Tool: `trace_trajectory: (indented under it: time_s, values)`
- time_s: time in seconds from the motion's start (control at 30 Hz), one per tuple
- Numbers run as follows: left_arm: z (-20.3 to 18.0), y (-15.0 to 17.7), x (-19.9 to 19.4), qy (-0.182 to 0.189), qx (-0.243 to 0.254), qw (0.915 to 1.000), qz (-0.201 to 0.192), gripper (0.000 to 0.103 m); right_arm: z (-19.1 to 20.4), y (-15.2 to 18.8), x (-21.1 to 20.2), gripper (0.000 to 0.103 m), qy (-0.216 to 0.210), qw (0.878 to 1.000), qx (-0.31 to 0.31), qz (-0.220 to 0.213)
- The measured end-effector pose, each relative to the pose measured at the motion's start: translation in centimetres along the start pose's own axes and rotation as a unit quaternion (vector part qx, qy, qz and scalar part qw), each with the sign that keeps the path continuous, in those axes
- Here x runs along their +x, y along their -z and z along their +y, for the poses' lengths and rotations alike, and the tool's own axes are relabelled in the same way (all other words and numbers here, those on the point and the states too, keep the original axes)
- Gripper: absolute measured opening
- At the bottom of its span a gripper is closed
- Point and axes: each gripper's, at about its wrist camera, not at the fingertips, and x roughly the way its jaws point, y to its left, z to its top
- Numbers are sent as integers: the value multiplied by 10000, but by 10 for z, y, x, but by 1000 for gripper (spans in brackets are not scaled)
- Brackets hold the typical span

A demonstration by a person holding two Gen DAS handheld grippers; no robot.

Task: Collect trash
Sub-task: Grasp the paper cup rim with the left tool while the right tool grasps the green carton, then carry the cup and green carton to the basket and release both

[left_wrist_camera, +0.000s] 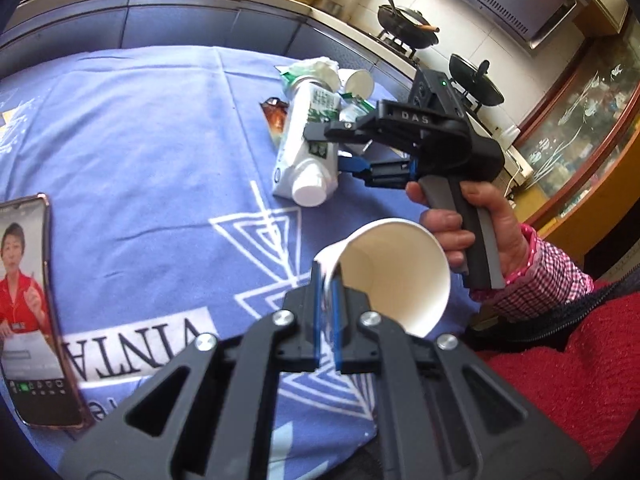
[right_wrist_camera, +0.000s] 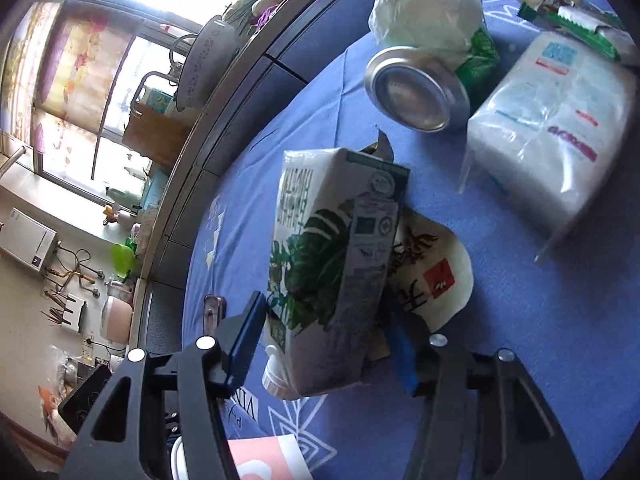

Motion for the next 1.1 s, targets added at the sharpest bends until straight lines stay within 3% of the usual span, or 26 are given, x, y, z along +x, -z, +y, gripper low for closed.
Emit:
trace_trajectory:
  time_s: [0.13, 0.27, 0.4, 0.53, 0.73, 0.87, 1.1]
  values:
    - [-6, -13, 3, 13, 77, 9999, -97, 4, 7, 7, -22, 52, -15, 9994, -226, -250]
    - [-18, -25, 13, 134, 200, 9997, -108, 4, -7, 18, -60, 51, -131, 9979, -63, -630]
    - [-38, -42, 32, 324, 390, 9987, -38, 4, -42, 32, -111, 50, -143, 9917, 412, -1210]
    - [-70, -64, 62, 490, 617, 9969, 84, 4, -89, 51, -170, 51, -133, 9777, 964, -1860]
    - [-138, -106, 119, 803, 1068, 9905, 311, 4, -163, 87, -258, 51, -203, 9425, 1734, -2848]
    - [-194, -138, 170, 1000, 1370, 9842, 504, 4, -204, 113, -318, 51, -111, 9107, 2081, -3566]
    - [-311, -198, 283, 1216, 1971, 9703, 700, 4, -271, 142, -415, 51, 620, 8586, 2435, -4468]
